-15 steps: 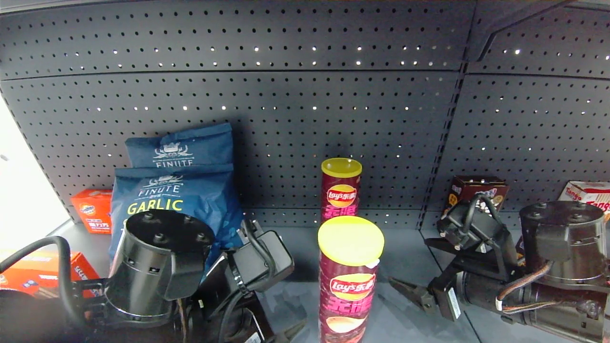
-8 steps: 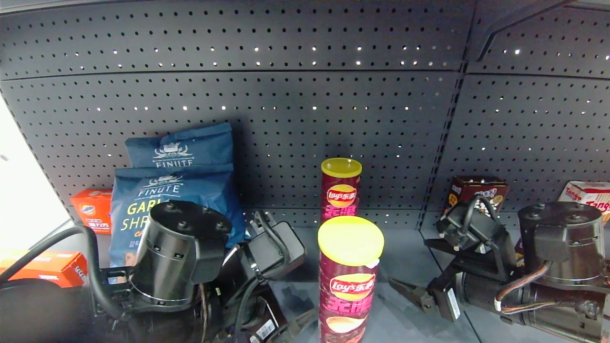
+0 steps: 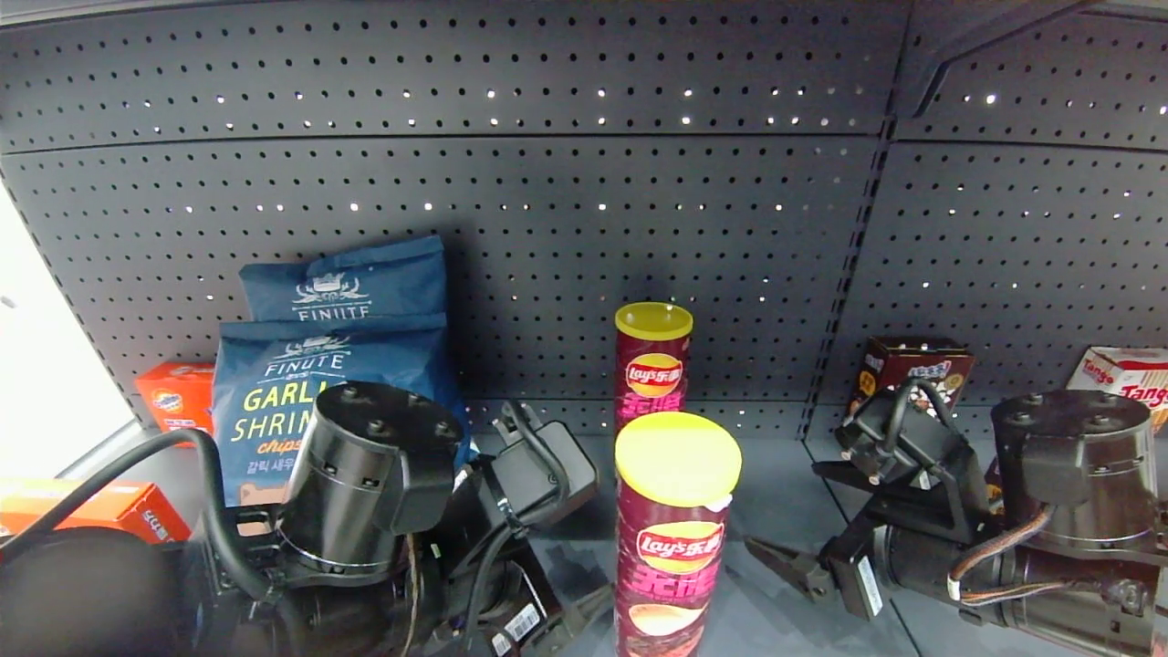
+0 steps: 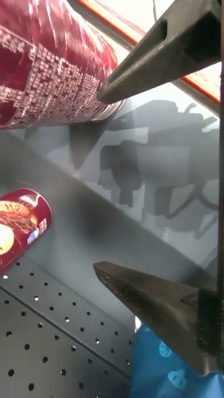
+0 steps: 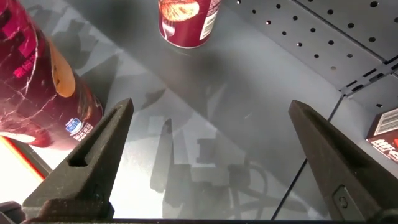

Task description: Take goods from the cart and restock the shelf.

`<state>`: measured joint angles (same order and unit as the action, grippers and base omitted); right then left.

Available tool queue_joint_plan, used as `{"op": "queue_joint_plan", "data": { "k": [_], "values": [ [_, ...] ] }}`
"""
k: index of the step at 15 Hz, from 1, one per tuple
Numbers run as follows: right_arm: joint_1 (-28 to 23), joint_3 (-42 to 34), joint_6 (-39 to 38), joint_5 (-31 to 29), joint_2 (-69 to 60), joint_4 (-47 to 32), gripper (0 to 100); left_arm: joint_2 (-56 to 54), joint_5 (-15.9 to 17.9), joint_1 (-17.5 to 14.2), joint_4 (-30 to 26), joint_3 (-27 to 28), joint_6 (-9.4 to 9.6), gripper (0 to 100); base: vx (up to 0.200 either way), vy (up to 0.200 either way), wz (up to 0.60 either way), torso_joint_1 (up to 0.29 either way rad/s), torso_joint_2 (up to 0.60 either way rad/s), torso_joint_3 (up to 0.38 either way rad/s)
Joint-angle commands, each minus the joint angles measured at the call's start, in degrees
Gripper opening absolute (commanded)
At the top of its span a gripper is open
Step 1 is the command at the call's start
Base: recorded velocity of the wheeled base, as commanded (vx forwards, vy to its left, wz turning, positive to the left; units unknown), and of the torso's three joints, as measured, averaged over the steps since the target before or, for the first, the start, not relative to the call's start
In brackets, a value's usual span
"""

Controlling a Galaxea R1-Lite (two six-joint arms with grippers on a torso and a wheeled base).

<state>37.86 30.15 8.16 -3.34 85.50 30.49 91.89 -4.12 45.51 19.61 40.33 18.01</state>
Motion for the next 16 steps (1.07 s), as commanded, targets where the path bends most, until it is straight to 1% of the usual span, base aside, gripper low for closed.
{"op": "queue_joint_plan", "data": {
  "k": [1,3,5,6,7,8,10,11,12,13,14,15,16],
  "values": [
    [0.02,0.0,0.02,0.0,-0.08,0.01,100,-0.05,-0.1,0.02,-0.02,-0.34,0.01,100,0.0,0.0,0.0,0.0,0.0,0.0],
    [-0.25,0.61,0.02,-0.09,-0.34,0.19,100,-1.1,-0.19,-0.51,-0.02,-0.78,-0.16,100,0.0,0.0,0.0,0.0,0.0,0.0],
    [-0.51,2.37,0.02,-0.18,-0.78,1.42,100,-4.97,-0.27,-2.53,-0.02,-0.6,-0.16,100,0.0,0.0,0.0,0.0,0.0,0.0],
    [-1.13,6.06,-0.07,-0.35,-1.57,1.68,100,-7.52,-0.36,-4.73,-0.1,-0.42,-0.25,100,0.0,0.0,0.0,0.0,0.0,0.0],
    [-2.09,8.0,-0.07,-0.35,-2.01,1.68,100,-9.28,-0.27,-6.48,-0.1,-0.42,-0.25,100,0.0,0.0,0.0,0.0,0.0,0.0],
    [-3.32,9.76,-0.07,-0.61,-3.94,1.68,100,-12.53,-0.27,-9.12,-0.1,-0.42,-0.25,100,0.0,0.0,0.0,0.0,0.0,0.0],
    [-6.75,8.7,0.02,-0.88,-9.13,1.59,100,-18.15,-0.1,-14.57,-0.1,-0.95,-0.52,100,0.0,0.0,0.0,0.0,0.0,0.0],
    [-10.0,6.94,0.02,-1.14,-12.56,1.68,100,-21.4,-0.1,-18.26,-0.1,-1.92,-0.78,100,0.0,0.0,0.0,0.0,0.0,0.0],
    [-15.1,4.39,0.02,-1.05,-16.77,1.77,100,-25.27,0.08,-22.83,-0.02,-4.03,-1.22,100,0.0,0.0,0.0,0.0,0.0,0.0],
    [-18.88,1.93,0.11,-0.88,-21.34,1.59,100,-29.49,0.6,-26.26,-0.1,-6.75,-2.19,100,0.0,0.0,0.0,0.0,0.0,0.0],
    [-20.46,0.61,0.11,-0.88,-23.72,1.42,100,-31.6,0.96,-27.67,-0.19,-8.25,-2.8,100,0.0,0.0,0.0,0.0,0.0,0.0],
    [-25.12,-4.4,0.11,-1.49,-31.63,0.62,100,-39.77,1.4,-31.88,-0.81,-14.84,-5.26,100,0.0,0.0,0.0,0.0,0.0,0.0],
    [-25.65,-7.91,0.19,-3.08,-36.46,-0.17,100,-44.78,1.31,-34.08,-0.89,-19.23,-5.88,100,0.0,0.0,0.0,0.0,0.0,0.0]
  ]
}}
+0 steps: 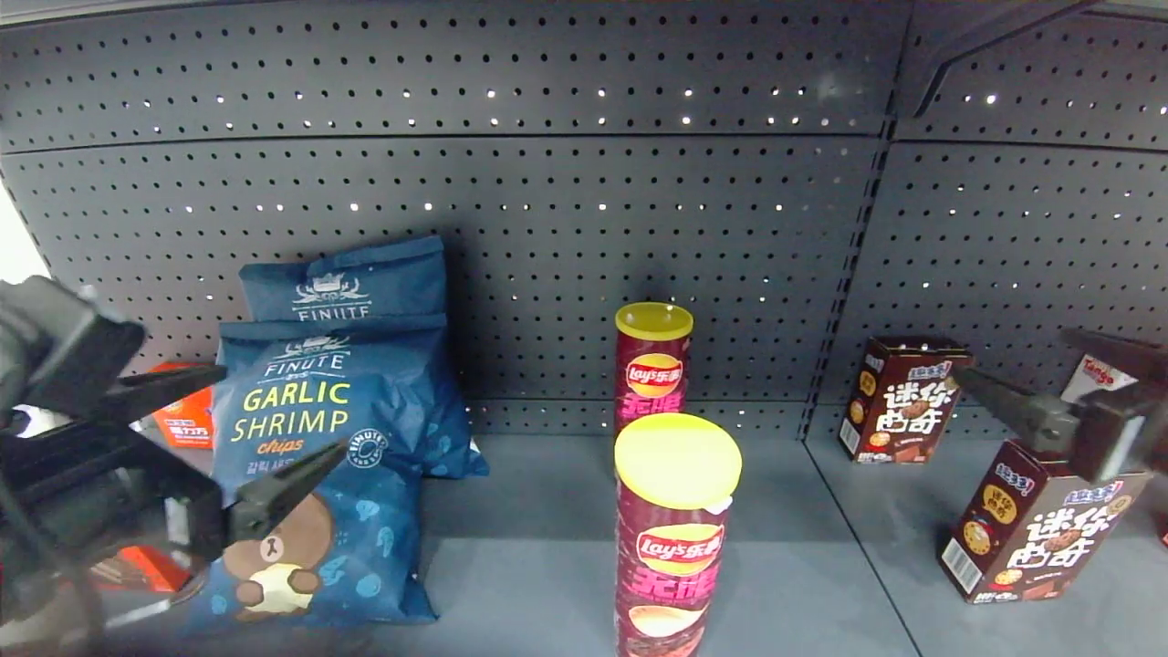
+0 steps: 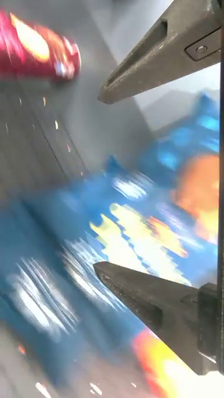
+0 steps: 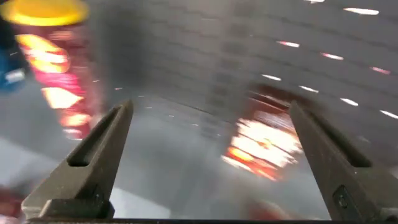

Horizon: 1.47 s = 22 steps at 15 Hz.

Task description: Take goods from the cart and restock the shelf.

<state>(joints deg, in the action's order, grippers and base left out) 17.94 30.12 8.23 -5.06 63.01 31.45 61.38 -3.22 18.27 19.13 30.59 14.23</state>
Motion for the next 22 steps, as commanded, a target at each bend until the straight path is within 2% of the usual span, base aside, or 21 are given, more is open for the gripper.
{"op": "queue_joint_plan", "data": {
  "k": [1,2,3,4,5,7,8,10,11,12,15,17,18,19,20,21,22],
  "values": [
    [-5.38,-10.79,0.47,-3.91,-17.4,-2.1,100,-17.61,0.14,-7.9,-0.23,-12.66,-2.1,100,0.0,0.0,0.0,0.0,0.0,0.0],
    [-5.11,-15.45,1.35,-8.48,-23.02,-3.85,100,-23.5,-0.21,-8.78,-0.41,-17.05,-2.19,100,0.0,0.0,0.0,0.0,0.0,0.0],
    [-5.38,-18.79,1.44,-10.5,-27.24,-4.73,100,-27.72,-1.0,-9.4,-1.02,-19.6,-2.19,100,0.0,0.0,0.0,0.0,0.0,0.0],
    [-6.17,-21.33,1.44,-11.2,-30.41,-5.7,100,-30.27,-1.7,-9.92,-2.25,-21.01,-2.27,100,0.0,0.0,0.0,0.0,0.0,0.0],
    [-9.16,-25.03,1.44,-11.46,-36.12,-8.6,100,-34.22,-2.32,-10.54,-4.89,-22.59,-2.62,100,0.0,0.0,0.0,0.0,0.0,0.0],
    [-17.15,-28.37,1.26,-11.02,-45.87,-15.98,100,-40.29,-4.08,-11.68,-10.51,-23.38,-4.21,100,0.0,0.0,0.0,0.0,0.0,0.0],
    [-18.74,-29.16,1.09,-10.85,-52.64,-21.34,100,-44.5,-4.52,-11.86,-14.64,-23.2,-4.65,100,0.0,0.0,0.0,0.0,0.0,0.0],
    [-17.42,-28.72,1.09,-10.76,-61.26,-30.22,100,-50.48,-4.08,-11.59,-20.27,-23.38,-5.44,100,0.0,0.0,0.0,0.0,0.0,0.0],
    [-17.59,-28.1,0.12,-9.44,-62.66,-31.89,100,-53.12,-3.99,-11.33,-22.82,-23.29,-5.44,100,0.0,0.0,0.0,0.0,0.0,0.0],
    [-17.77,-28.01,-2.08,-4.08,-62.75,-32.24,100,-56.72,-4.52,-11.15,-24.58,-24.35,-5.44,100,0.0,0.0,0.0,0.0,0.0,0.0],
    [-17.68,-28.19,-4.19,6.9,-62.66,-32.51,100,-56.72,-7.59,-11.15,-22.47,-24.87,-5.09,100,0.0,0.0,0.0,0.0,0.0,0.0],
    [-17.68,-28.63,-4.8,9.98,-62.31,-32.33,100,-56.81,-7.68,-11.15,-22.29,-26.46,-5.7,100,0.0,0.0,0.0,0.0,0.0,0.0],
    [-17.94,-29.95,-5.15,9.45,-63.01,-31.45,100,-56.72,-7.5,-11.15,-22.29,-27.69,-6.23,100,0.0,0.0,0.0,0.0,0.0,0.0],
    [-17.94,-30.12,-5.94,7.34,-63.01,-30.84,100,-56.72,-6.63,-11.15,-21.76,-27.95,-7.72,100,0.0,0.0,0.0,0.0,0.0,0.0],
    [-17.94,-30.12,-6.91,5.67,-63.01,-30.92,100,-56.72,-4.34,-11.15,-21.68,-28.04,-9.48,100,0.0,0.0,0.0,0.0,0.0,0.0],
    [-17.94,-30.12,-7.26,5.59,-63.01,-30.92,100,-56.72,-1.44,-11.15,-21.68,-28.13,-10.71,100,0.0,0.0,0.0,0.0,0.0,0.0],
    [-17.94,-30.12,-7.7,5.41,-63.01,-30.92,100,-56.72,3.92,-11.07,-21.68,-28.21,-11.85,100,0.0,0.0,0.0,0.0,0.0,0.0]
  ]
}}
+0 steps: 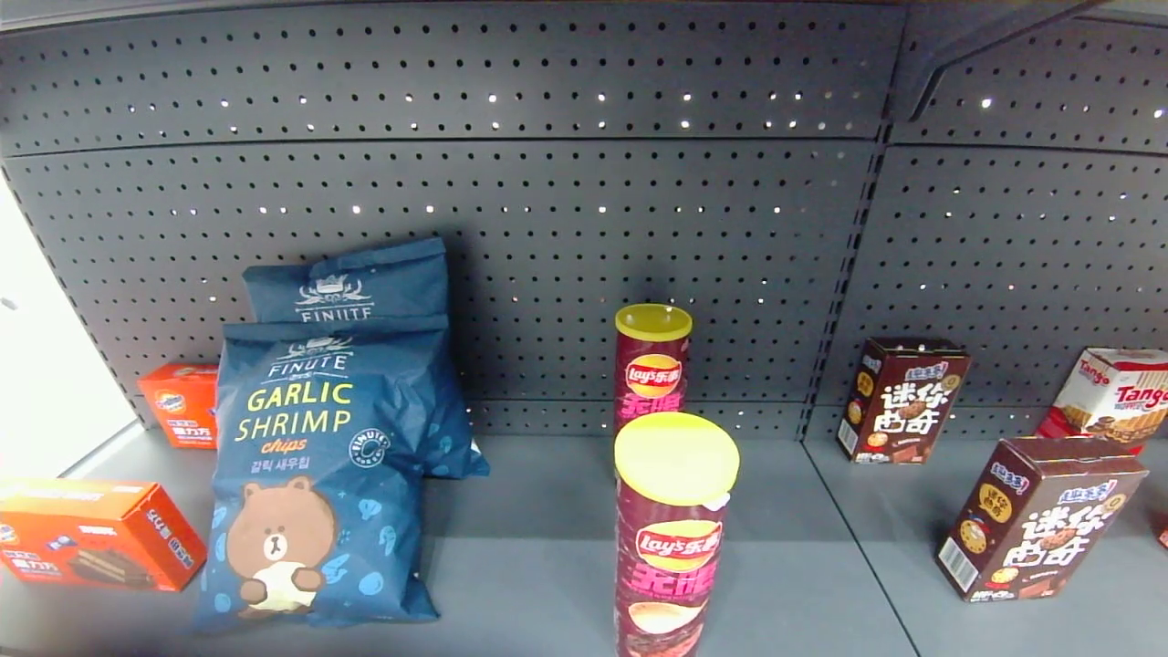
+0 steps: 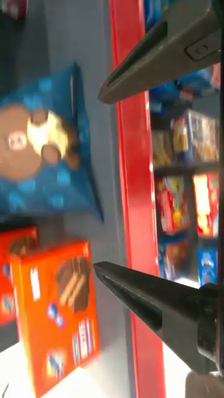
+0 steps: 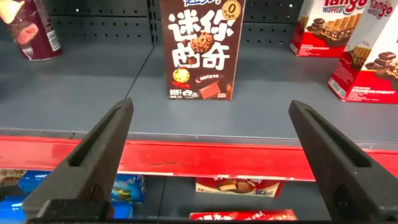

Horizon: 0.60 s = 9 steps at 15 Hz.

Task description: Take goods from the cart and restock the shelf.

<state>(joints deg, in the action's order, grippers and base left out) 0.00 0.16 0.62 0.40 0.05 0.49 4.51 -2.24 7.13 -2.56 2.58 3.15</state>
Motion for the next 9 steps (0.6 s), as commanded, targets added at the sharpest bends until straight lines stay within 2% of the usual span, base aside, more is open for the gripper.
{"op": "queue_joint_plan", "data": {
  "k": [1,2,3,4,5,6,8,9],
  "values": [
    [0.0,-0.16,-0.09,-0.05,-0.05,0.04,100,0.15,2.95,0.08,0.01,-0.21,-0.77,100,0.0,0.0,0.0,0.0,0.0,0.0],
    [0.0,-0.16,-0.27,0.04,-0.05,0.04,100,0.15,6.55,1.22,0.1,-1.09,-0.95,100,0.0,0.0,0.0,0.0,0.0,0.0],
    [0.0,-0.16,-0.36,-0.05,-0.05,0.04,100,0.24,6.29,3.68,0.1,-1.09,-1.39,100,0.0,0.0,0.0,0.0,0.0,0.0],
    [0.0,-0.16,-0.36,-0.05,-0.05,0.04,100,0.15,4.97,5.09,0.1,-1.35,-2.27,100,0.0,0.0,0.0,0.0,0.0,0.0],
    [0.0,-0.16,-0.36,-0.05,-0.05,0.04,100,0.15,3.39,5.09,0.27,-1.53,-2.53,100,0.0,0.0,0.0,0.0,0.0,0.0],
    [0.0,-0.16,-0.36,-0.05,-0.05,0.04,100,0.15,-0.39,5.09,1.24,-1.79,-3.67,100,0.0,0.0,0.0,0.0,0.0,0.0],
    [0.0,-0.16,-0.36,0.04,-0.05,0.04,100,0.15,-1.27,5.0,1.42,-1.88,-3.76,100,0.0,0.0,0.0,0.0,0.0,0.0],
    [0.0,-0.16,-0.36,0.04,-0.05,0.04,100,0.32,-1.45,3.94,1.33,-1.88,-3.85,100,0.0,0.0,0.0,0.0,0.0,0.0]
  ]
}}
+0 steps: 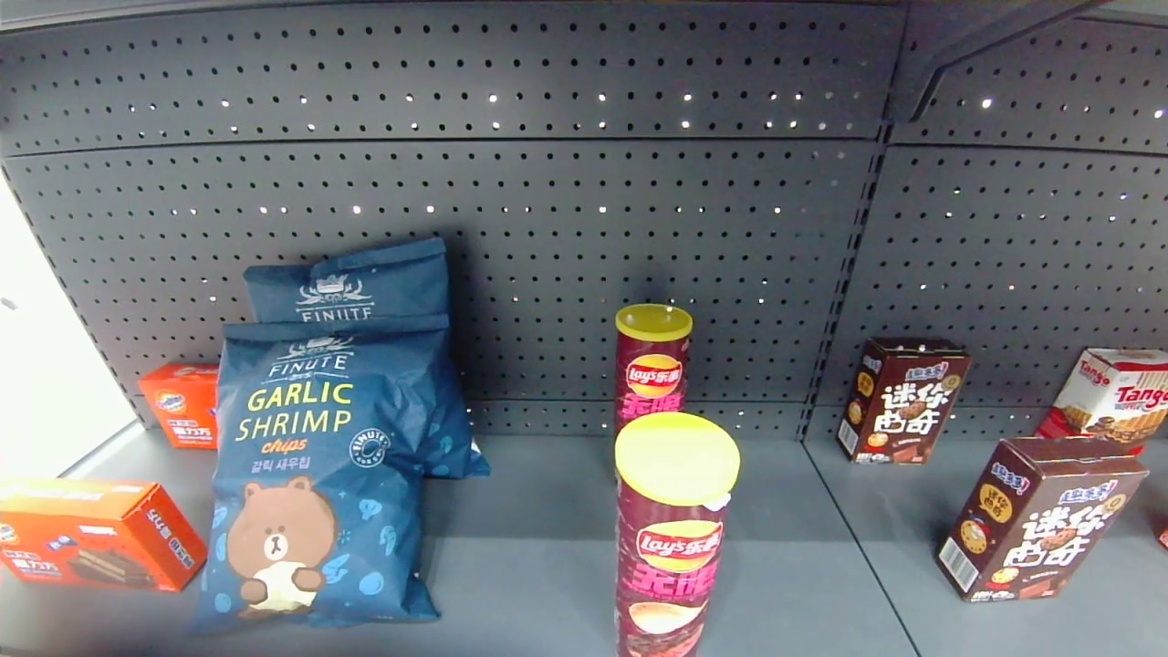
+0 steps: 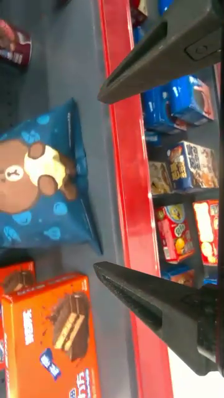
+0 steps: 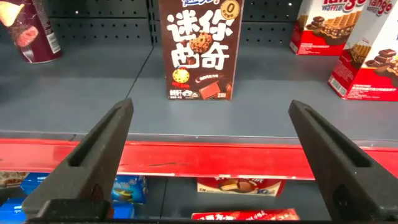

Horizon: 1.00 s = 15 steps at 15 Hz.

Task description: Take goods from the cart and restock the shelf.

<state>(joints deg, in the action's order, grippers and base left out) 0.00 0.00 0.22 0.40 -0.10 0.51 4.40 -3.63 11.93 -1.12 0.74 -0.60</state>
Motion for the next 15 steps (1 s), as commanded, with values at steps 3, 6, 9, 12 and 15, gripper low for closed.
{"op": "queue_joint_plan", "data": {
  "k": [3,6,9,12,15],
  "values": [
    [0.0,0.0,0.04,-0.05,0.1,0.02,100,0.52,-0.06,-5.96,-0.02,-0.04,-0.11,100,0.0,0.0,0.0,0.0,0.0,0.0],
    [0.0,0.0,0.04,0.04,0.1,0.02,100,0.52,0.38,-6.13,1.3,-0.57,-0.11,100,0.0,0.0,0.0,0.0,0.0,0.0],
    [0.0,0.0,0.04,-0.05,0.1,0.02,100,0.43,0.47,-5.25,1.3,-0.57,0.07,100,0.0,0.0,0.0,0.0,0.0,0.0],
    [0.0,0.0,0.04,-0.05,0.1,0.02,100,0.52,2.75,-6.05,1.3,-0.57,0.16,100,0.0,0.0,0.0,0.0,0.0,0.0],
    [0.0,0.0,0.04,-0.05,0.1,0.02,100,-4.4,3.46,-11.67,1.3,-0.57,1.04,100,0.0,0.0,0.0,0.0,0.0,0.0]
  ]
}}
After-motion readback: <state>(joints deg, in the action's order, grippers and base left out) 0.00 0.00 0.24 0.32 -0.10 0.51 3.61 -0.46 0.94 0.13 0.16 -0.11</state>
